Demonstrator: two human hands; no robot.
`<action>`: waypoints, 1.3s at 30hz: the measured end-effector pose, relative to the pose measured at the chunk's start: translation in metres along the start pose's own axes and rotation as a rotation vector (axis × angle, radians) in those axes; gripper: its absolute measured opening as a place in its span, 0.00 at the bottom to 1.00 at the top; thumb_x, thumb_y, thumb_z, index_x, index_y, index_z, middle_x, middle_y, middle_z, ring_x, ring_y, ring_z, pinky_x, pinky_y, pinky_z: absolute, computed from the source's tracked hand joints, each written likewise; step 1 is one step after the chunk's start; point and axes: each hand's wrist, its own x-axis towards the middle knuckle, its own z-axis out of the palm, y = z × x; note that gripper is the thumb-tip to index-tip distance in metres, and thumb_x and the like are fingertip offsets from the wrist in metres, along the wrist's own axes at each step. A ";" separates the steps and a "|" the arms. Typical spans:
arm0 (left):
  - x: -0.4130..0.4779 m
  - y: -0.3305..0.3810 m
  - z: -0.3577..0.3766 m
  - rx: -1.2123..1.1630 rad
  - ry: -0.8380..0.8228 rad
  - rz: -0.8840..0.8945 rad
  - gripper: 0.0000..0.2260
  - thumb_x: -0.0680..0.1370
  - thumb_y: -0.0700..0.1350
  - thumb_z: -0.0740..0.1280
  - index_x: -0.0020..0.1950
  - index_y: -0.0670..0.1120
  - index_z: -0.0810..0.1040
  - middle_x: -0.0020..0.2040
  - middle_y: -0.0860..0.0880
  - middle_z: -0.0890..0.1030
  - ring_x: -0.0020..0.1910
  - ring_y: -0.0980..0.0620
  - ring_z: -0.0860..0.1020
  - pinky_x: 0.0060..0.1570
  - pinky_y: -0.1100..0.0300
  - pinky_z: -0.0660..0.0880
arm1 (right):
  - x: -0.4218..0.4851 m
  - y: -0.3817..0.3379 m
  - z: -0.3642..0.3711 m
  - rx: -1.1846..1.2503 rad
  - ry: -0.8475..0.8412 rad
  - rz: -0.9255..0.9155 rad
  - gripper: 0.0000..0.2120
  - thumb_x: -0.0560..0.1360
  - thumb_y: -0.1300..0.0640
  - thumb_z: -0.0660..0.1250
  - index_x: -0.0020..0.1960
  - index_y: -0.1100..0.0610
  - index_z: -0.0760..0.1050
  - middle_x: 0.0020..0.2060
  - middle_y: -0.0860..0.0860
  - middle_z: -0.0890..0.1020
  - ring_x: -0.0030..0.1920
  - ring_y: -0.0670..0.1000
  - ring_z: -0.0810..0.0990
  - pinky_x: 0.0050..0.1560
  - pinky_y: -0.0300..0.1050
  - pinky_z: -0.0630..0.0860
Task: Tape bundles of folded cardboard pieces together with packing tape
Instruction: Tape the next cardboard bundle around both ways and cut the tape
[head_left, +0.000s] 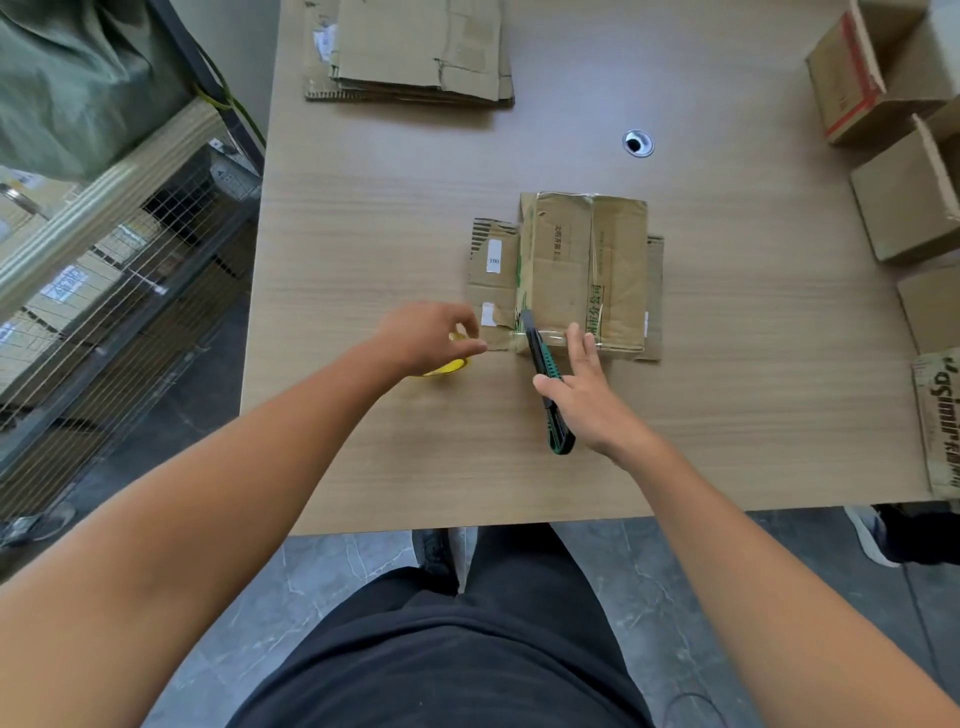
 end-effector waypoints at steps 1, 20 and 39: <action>-0.001 0.000 0.001 0.006 0.014 0.027 0.13 0.77 0.65 0.66 0.53 0.58 0.79 0.51 0.54 0.81 0.53 0.48 0.78 0.54 0.49 0.77 | -0.001 -0.005 -0.001 -0.010 0.002 0.013 0.15 0.83 0.43 0.59 0.46 0.50 0.78 0.78 0.34 0.34 0.75 0.33 0.32 0.80 0.54 0.43; -0.014 0.027 0.010 0.286 0.318 0.285 0.13 0.84 0.53 0.59 0.54 0.48 0.80 0.58 0.50 0.78 0.44 0.41 0.80 0.36 0.54 0.66 | 0.015 -0.032 0.005 -0.538 -0.048 0.172 0.28 0.81 0.41 0.55 0.61 0.62 0.81 0.79 0.47 0.28 0.78 0.48 0.26 0.77 0.68 0.52; 0.001 0.003 -0.028 0.233 0.464 0.025 0.13 0.84 0.51 0.60 0.54 0.44 0.80 0.57 0.49 0.78 0.44 0.41 0.80 0.39 0.52 0.70 | 0.019 -0.015 -0.008 -0.784 -0.111 0.037 0.24 0.79 0.38 0.62 0.43 0.59 0.82 0.78 0.51 0.27 0.79 0.52 0.27 0.77 0.66 0.54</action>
